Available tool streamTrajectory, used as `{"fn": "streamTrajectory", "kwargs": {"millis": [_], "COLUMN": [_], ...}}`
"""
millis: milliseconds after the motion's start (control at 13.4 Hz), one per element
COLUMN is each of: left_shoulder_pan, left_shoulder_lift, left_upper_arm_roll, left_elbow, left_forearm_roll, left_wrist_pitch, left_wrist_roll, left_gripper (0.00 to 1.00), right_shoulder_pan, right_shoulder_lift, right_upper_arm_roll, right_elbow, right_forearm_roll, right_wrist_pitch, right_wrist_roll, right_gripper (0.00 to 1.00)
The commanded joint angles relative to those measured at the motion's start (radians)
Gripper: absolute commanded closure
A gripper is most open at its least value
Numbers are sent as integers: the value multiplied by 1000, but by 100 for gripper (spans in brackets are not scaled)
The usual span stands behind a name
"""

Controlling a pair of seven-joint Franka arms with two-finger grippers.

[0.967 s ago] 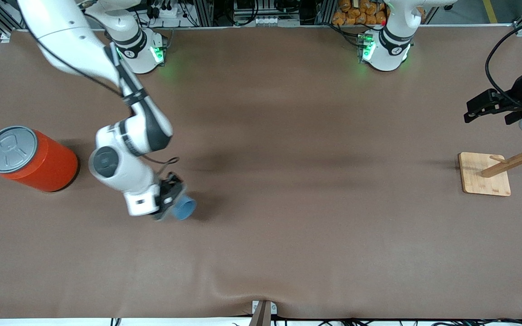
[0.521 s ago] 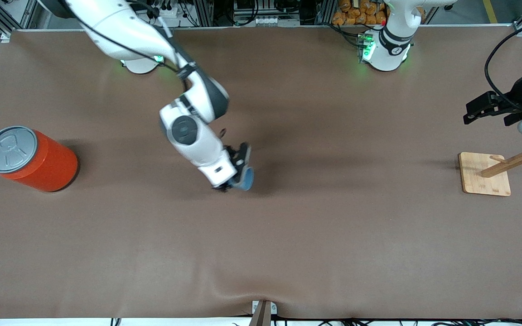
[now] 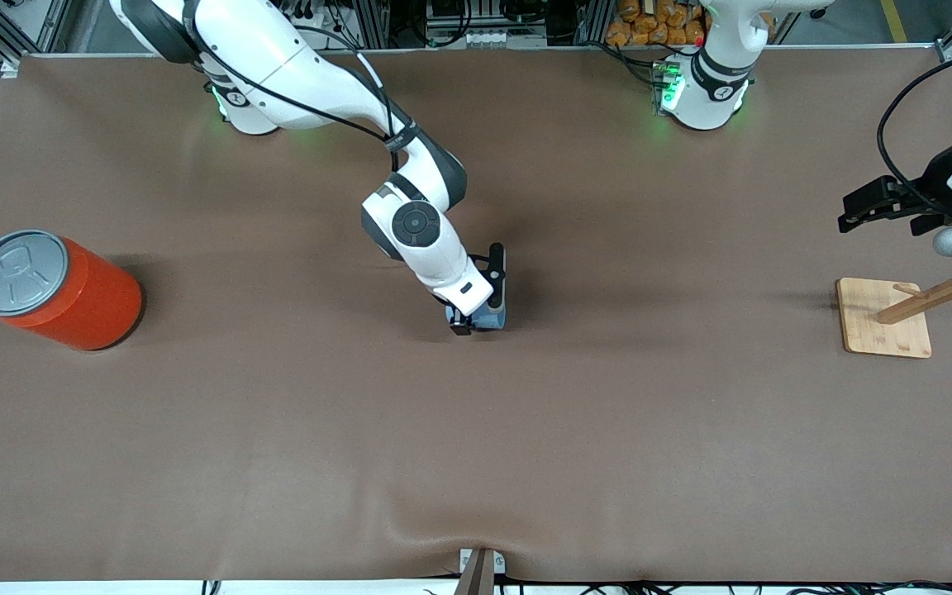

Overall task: Flip cup
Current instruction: 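Carry the blue cup toward the table middle and lay it on its side, then open and raise the right gripper while the left gripper reaches toward the cup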

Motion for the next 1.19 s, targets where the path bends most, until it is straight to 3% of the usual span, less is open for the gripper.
{"fn": "streamTrajectory", "kwargs": {"millis": [0, 149, 372, 669, 967, 1116], "left_shoulder_pan": [6, 6, -3, -17, -29, -35], "left_shoulder_lift": [1, 6, 9, 105, 284, 367], "left_upper_arm_roll": [-4, -4, -4, -10, -19, -24], "left_elbow": [5, 6, 9, 29, 80, 78], "left_forearm_roll": [-18, -19, -51, -252, -505, -651], "left_wrist_pitch": [-15, -15, -15, -6, 14, 66], "left_wrist_roll": [0, 2, 2, 6, 93, 115], "left_gripper": [0, 0, 0, 0, 0, 0], "right_shoulder_pan": [6, -2, -31, -215, -407, -430], "right_shoulder_lift": [-13, -60, -186, -326, -435, -499], "right_upper_arm_roll": [-4, -3, -4, -4, -7, -76], "right_elbow": [24, 25, 32, 45, 51, 50], "right_forearm_roll": [-40, -29, -29, -27, -26, -14], "right_wrist_pitch": [-12, -45, -241, -497, -653, -667], "right_wrist_roll": [-4, 6, 110, 126, 126, 129], "right_gripper": [0, 0, 0, 0, 0, 0]}}
